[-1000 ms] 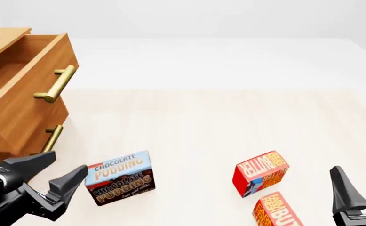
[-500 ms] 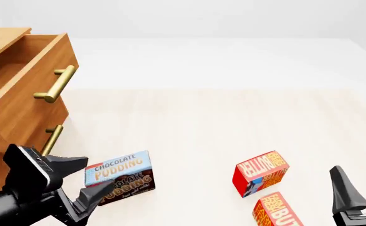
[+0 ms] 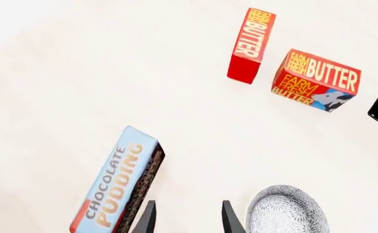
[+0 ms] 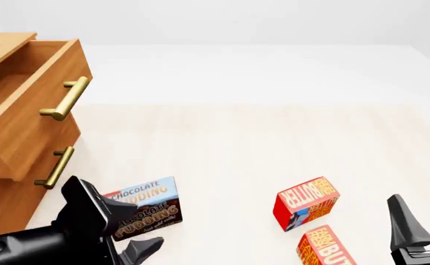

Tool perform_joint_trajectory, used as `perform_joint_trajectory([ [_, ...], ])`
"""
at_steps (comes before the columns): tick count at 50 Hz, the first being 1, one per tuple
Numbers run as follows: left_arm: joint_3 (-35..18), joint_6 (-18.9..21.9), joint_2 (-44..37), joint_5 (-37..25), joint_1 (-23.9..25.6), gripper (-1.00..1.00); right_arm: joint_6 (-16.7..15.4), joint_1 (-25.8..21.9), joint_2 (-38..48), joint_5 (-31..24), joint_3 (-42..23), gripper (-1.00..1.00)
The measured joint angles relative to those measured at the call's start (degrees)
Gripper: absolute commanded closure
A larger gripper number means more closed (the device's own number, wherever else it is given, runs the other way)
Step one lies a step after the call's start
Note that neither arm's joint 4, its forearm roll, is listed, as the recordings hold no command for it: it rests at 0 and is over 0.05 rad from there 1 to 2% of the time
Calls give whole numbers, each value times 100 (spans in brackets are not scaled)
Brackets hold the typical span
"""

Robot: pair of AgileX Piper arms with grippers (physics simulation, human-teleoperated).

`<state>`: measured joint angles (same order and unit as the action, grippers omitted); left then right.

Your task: Put the bowl in the top drawer of the cabinet.

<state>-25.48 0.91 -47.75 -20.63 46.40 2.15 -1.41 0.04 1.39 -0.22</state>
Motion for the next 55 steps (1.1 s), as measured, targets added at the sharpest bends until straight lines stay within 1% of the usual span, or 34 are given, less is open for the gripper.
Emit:
perform_joint_trajectory([
  [24,-13,-567,-543,35,888,-100,6,-12,0,13,0,-100],
  [41,122,-1131,-908,322,1594,-100,11,-17,-1,25,0,-100],
  [55,161,-1381,-1073,476,1902,-100,12,-16,-1,32,0,-100],
])
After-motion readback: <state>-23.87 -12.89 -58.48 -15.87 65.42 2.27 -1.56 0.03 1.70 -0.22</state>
